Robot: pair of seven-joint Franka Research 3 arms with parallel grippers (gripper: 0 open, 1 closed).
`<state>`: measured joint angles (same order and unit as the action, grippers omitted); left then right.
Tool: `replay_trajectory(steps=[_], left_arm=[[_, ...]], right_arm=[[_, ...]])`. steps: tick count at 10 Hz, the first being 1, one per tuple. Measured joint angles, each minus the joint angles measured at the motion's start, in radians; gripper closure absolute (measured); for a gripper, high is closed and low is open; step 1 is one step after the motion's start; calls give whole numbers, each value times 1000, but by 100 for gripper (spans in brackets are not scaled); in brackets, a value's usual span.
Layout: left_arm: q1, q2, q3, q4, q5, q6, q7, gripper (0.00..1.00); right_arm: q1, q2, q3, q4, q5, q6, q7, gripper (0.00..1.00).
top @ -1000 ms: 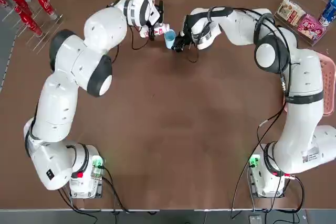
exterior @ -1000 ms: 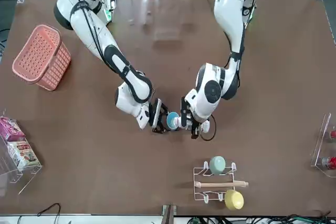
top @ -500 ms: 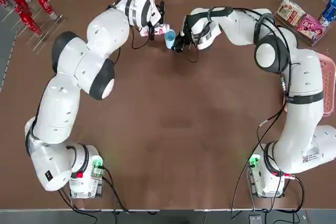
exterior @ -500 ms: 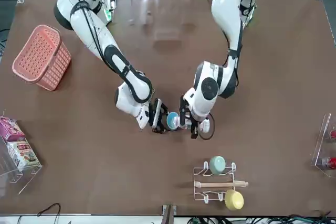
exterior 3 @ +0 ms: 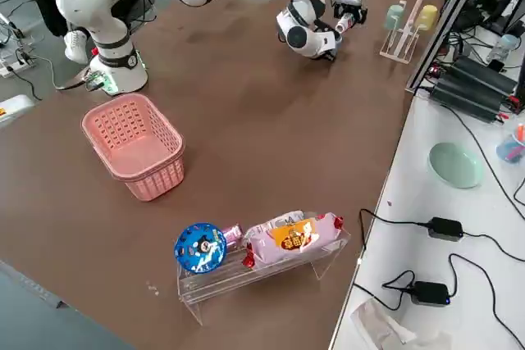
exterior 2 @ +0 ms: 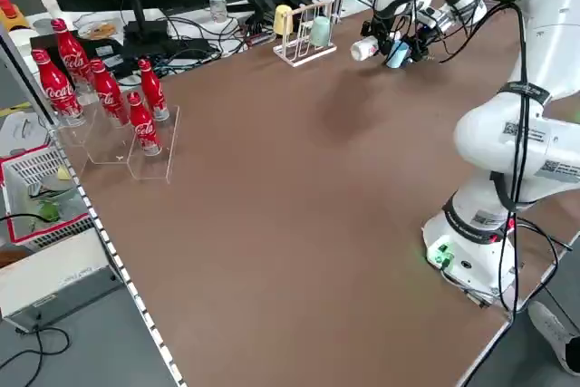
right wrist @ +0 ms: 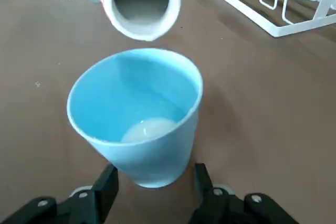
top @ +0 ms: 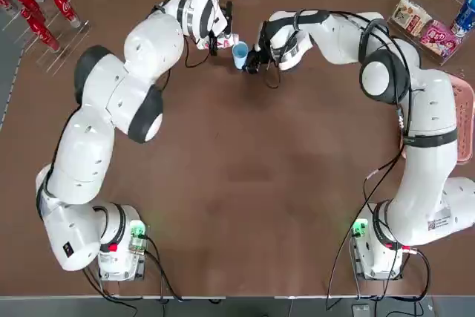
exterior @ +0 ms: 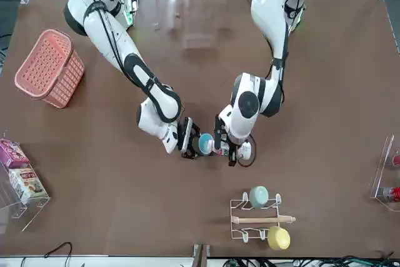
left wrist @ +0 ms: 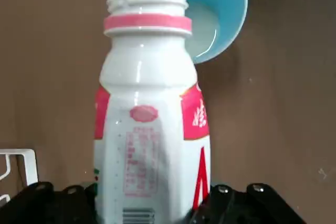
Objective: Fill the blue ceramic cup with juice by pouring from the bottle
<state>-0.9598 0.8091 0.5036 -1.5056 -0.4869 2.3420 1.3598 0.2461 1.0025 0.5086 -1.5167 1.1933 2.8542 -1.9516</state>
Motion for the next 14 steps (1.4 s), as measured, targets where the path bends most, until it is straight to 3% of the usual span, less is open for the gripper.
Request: replay_trajectory(steps=[5,14], left_arm=[[-27,3,35,0,26,0,0,59],[-34,6,40,2,27,1,-3,59]], right_arm=[[-3,0,0,0,0,0,0,33],[-14,0,4,0,1,0,0,33]])
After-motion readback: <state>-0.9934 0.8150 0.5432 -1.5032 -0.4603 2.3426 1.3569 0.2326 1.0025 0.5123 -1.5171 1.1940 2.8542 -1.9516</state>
